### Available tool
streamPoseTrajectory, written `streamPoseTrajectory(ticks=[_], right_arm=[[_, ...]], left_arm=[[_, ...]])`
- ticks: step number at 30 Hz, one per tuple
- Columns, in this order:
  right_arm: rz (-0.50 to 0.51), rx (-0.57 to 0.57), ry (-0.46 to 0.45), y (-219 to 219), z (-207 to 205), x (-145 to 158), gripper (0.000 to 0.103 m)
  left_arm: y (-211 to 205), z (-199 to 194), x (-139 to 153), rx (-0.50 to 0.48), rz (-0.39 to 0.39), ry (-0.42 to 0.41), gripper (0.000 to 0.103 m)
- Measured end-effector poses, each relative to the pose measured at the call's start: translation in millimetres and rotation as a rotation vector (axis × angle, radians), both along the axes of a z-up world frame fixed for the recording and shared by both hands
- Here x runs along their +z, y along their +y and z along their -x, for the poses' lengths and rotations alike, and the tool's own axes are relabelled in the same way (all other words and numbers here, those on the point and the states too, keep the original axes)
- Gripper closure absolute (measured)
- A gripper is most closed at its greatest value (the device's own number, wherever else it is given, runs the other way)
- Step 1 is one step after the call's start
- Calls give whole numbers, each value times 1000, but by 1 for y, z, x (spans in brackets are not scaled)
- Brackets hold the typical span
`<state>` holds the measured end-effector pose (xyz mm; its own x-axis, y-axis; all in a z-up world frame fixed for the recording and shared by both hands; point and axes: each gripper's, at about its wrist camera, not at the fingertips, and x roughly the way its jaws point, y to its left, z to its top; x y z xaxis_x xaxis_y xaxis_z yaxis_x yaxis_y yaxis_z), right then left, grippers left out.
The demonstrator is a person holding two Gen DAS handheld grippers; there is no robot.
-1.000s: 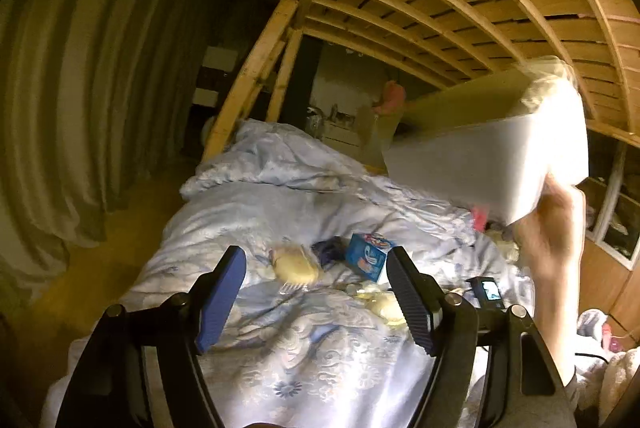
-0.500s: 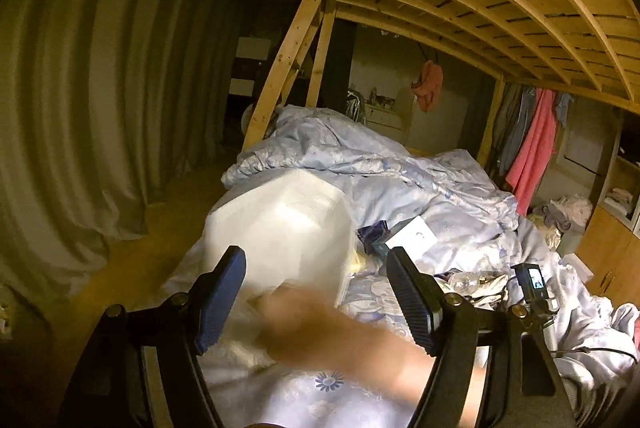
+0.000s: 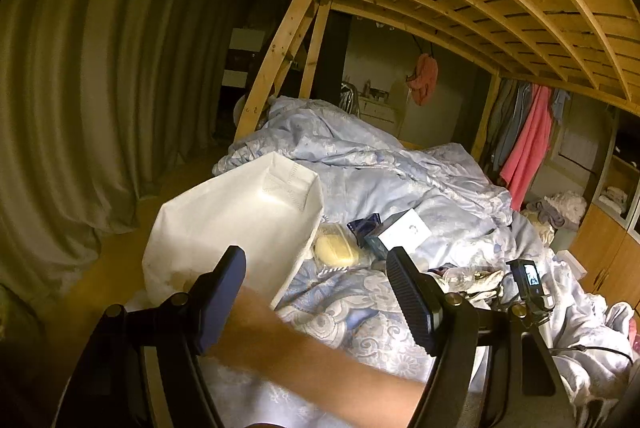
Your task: Organize objects
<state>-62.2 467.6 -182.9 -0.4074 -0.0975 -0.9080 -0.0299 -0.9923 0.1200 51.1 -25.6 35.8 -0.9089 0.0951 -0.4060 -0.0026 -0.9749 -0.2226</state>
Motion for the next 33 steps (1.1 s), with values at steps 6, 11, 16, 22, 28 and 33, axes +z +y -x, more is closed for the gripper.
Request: streamPoseTrajectory(ticks=[6, 11, 16, 22, 28, 33], right_arm=[[0, 0, 0, 0, 0, 0, 2], [0, 0, 0, 0, 0, 0, 2], [0, 0, 0, -1, 0, 0, 2], [0, 0, 0, -1, 0, 0, 2], [0, 0, 0, -1, 0, 0, 2], [0, 0, 0, -1, 0, 0, 2]], left_arm=[[-1, 4, -5, 9, -13, -18, 32], [-5, 4, -7, -7, -45, -13, 32], [-3, 2, -7, -22, -51, -7, 32], [-4, 5, -10, -17, -49, -18, 32], [-4, 9, -10, -12, -54, -29, 32], [-4, 11, -11, -12, -51, -33, 32]])
